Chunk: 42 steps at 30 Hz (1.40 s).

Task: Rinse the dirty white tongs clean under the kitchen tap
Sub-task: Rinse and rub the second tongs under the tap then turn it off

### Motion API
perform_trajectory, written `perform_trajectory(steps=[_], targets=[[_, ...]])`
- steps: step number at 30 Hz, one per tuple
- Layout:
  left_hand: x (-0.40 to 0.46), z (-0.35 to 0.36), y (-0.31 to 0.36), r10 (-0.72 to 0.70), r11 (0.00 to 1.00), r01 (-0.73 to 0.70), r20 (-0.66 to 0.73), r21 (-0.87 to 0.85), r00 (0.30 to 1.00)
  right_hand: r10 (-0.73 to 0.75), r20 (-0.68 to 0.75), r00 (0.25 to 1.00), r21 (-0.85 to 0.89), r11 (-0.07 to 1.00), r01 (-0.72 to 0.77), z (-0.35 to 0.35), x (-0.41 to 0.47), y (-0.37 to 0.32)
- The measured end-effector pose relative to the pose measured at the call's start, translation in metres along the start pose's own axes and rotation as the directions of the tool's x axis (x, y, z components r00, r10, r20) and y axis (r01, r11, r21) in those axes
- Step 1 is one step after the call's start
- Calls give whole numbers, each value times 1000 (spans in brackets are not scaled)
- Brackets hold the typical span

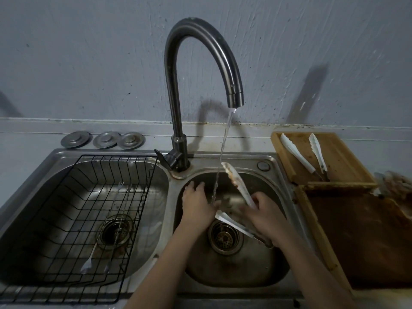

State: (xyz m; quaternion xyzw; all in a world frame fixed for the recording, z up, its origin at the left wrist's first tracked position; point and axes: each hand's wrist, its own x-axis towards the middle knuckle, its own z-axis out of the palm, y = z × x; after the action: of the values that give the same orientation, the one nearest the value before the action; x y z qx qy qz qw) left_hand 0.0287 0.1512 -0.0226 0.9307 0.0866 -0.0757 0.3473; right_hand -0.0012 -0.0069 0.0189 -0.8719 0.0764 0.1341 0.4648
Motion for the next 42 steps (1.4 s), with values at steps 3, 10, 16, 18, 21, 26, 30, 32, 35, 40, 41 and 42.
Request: perform_trajectory(steps=[3, 10, 16, 18, 21, 26, 30, 32, 35, 40, 41, 42], targets=[[-13, -8, 5, 12, 791, 118, 209, -600, 978, -49, 83, 995, -60, 997, 54, 10, 6, -12], [-19, -8, 3, -120, 232, 465, 449, -855, 886, -134, 91, 987, -92, 986, 142, 26, 13, -24], [-15, -5, 11, -138, 137, 483, 466, -865, 874, -151, -27, 988, -183, 973, 144, 30, 25, -37], [-11, -5, 11, -147, 151, 479, 459, -865, 876, -178, -35, 983, -247, 955, 164, 31, 27, -38], [-5, -10, 10, -155, 135, 486, 466, -864, 871, -185, 4, 983, -194, 964, 182, 29, 26, -34], [-3, -13, 10, -108, 194, 530, 519, -825, 848, -113, 38, 993, -8, 994, 113, 28, 24, -25], [-2, -11, 14, -109, 168, 564, 554, -808, 826, -153, -32, 988, -66, 986, 150, 25, 21, -22], [1, -11, 14, -121, 145, 562, 549, -815, 827, -209, -36, 977, -121, 972, 203, 24, 15, -18], [7, -12, 13, -154, 162, 561, 540, -812, 827, -267, -14, 964, -219, 941, 257, 20, 7, -9], [7, -22, 12, -70, 173, 653, 653, -737, 755, -343, -5, 939, -332, 887, 322, 6, -5, 5], [6, -24, 14, -43, 177, 674, 678, -717, 734, -343, -11, 939, -336, 886, 320, 3, -7, 8], [5, -22, 15, -32, 180, 685, 691, -706, 722, -342, -19, 940, -333, 888, 316, 1, -8, 11]])
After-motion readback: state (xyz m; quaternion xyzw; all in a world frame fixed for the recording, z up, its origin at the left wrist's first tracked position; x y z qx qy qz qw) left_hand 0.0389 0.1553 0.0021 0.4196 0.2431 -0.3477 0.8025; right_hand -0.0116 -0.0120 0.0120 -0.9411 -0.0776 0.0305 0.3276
